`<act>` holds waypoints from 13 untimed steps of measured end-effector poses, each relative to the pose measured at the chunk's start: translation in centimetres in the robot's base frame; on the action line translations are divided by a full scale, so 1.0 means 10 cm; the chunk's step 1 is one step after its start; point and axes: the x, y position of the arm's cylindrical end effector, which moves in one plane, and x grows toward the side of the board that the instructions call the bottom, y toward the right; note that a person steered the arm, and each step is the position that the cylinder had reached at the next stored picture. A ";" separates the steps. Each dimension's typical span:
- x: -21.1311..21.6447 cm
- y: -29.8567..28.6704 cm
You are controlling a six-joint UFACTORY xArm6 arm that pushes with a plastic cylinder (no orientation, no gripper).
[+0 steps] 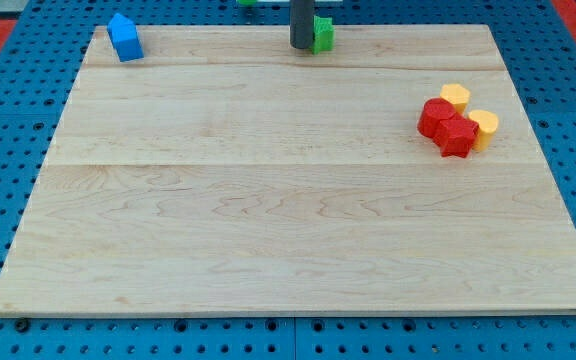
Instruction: Move the yellow heart towards center left
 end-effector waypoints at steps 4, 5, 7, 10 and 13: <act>1.42 2.38; 1.84 2.99; 2.27 3.21; 1.53 1.65; 1.28 1.34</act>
